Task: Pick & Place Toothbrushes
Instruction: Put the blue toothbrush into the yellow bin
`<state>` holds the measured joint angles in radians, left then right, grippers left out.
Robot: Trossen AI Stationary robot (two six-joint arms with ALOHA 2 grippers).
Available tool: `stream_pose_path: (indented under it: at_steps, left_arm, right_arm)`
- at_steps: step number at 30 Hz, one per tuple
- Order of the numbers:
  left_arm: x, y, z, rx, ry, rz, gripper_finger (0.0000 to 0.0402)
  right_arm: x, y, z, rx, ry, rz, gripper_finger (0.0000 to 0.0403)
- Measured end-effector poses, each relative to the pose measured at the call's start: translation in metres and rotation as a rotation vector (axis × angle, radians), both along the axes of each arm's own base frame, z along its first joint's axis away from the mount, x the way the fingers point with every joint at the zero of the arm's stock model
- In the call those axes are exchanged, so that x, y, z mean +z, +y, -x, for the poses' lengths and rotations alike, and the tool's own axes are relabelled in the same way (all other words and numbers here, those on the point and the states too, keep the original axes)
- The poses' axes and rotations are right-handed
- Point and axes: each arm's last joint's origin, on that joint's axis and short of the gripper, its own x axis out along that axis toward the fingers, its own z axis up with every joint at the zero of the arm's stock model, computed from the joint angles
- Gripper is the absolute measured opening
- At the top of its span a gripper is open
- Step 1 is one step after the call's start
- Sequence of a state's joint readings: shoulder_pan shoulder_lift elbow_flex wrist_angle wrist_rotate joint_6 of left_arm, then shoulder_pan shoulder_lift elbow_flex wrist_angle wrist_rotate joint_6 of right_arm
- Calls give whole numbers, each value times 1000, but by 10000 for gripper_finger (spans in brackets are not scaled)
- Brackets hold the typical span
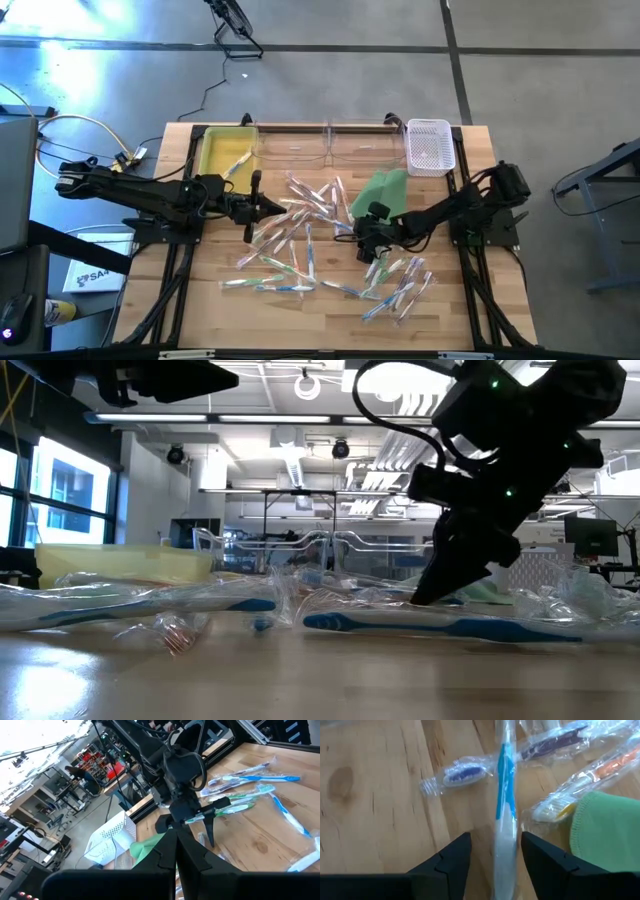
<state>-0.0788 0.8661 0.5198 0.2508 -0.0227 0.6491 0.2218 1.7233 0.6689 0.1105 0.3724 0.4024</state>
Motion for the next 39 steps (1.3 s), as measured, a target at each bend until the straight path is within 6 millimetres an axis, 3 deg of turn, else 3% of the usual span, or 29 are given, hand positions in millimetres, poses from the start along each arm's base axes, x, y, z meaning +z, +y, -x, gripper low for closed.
stream_pose_path:
  at_steps: [16,26,35,39]
  left_arm:
    - [0,0,0,0,0,0,0]
    - [0,1,0,36,-1,-3,0]
    - [8,1,0,42,-84,5,0]
    - [19,5,0,159,-194,56,0]
  right_arm:
    - [1,0,0,17,-5,-5,48]
    - [5,1,1,38,-8,13,44]
    - [55,-1,12,83,-132,17,44]
    - [80,-4,22,98,-197,46,44]
